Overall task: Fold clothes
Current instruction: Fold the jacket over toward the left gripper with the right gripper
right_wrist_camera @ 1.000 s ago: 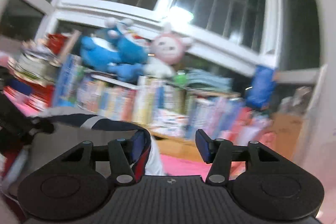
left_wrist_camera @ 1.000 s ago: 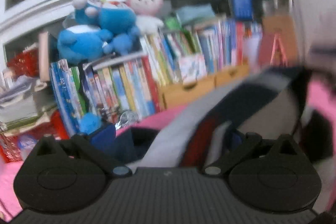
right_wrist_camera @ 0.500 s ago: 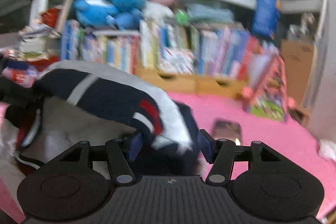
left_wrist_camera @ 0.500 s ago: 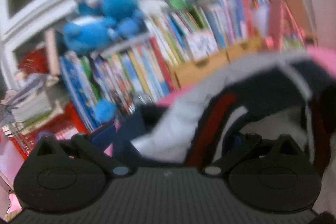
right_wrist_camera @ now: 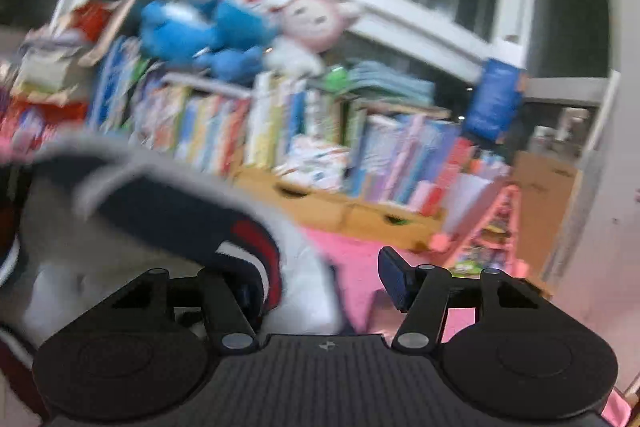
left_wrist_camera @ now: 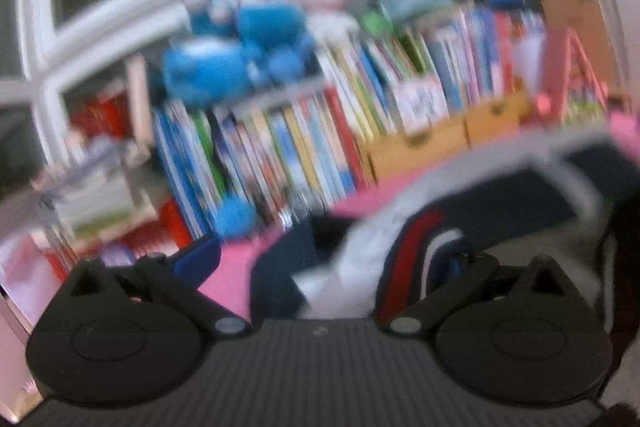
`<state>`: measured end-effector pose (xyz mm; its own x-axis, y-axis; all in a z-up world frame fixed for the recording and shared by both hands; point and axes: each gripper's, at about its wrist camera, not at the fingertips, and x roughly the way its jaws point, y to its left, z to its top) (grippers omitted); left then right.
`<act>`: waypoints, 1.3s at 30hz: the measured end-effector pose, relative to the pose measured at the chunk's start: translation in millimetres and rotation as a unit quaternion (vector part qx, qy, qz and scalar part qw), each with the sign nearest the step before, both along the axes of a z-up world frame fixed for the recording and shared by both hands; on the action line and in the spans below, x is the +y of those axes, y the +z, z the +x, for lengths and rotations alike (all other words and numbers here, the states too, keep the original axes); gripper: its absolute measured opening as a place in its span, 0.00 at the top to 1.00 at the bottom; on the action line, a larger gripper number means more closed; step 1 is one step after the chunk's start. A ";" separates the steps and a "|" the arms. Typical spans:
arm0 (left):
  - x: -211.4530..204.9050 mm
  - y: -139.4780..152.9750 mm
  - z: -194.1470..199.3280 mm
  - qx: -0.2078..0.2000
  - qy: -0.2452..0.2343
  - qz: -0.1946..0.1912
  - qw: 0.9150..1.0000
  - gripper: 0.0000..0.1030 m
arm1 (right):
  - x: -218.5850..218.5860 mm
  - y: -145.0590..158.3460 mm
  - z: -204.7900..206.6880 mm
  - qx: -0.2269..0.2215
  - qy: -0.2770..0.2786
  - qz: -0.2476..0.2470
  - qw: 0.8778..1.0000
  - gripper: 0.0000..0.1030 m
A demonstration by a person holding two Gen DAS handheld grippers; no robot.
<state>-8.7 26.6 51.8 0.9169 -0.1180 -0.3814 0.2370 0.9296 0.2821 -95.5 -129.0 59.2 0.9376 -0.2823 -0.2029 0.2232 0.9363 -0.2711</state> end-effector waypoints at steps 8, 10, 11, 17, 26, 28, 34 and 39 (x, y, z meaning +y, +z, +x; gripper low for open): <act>-12.7 -22.4 -0.9 0.012 0.007 0.035 0.999 0.00 | -46.2 35.1 -34.9 -0.022 -0.012 0.017 1.000 0.43; 2.7 -7.3 -3.5 -0.025 0.042 0.037 0.998 0.00 | -51.8 26.0 -35.8 0.009 -0.013 0.005 1.000 0.42; 15.6 4.0 -5.7 -0.042 0.061 0.022 0.997 0.00 | -55.7 18.2 -34.2 0.032 -0.013 -0.001 0.999 0.40; 65.1 44.4 -33.2 -0.023 0.013 -0.086 0.996 0.00 | -64.7 -16.9 -45.0 0.147 0.035 0.047 0.987 0.40; 84.2 37.1 -54.2 0.063 -0.109 -0.152 0.980 0.00 | -120.8 21.0 -49.8 0.091 0.088 0.296 0.947 0.56; 81.0 33.2 -55.6 0.076 -0.136 -0.148 0.977 0.00 | -127.8 32.5 -50.7 0.063 0.105 0.312 0.942 0.57; 57.6 26.2 -64.4 0.088 -0.188 -0.142 0.968 0.00 | -133.9 53.0 -29.8 0.026 0.133 0.334 0.933 0.57; 0.9 12.8 -48.3 0.088 -0.165 -0.059 0.981 0.00 | -116.5 52.7 -19.1 0.022 0.145 0.304 0.941 0.57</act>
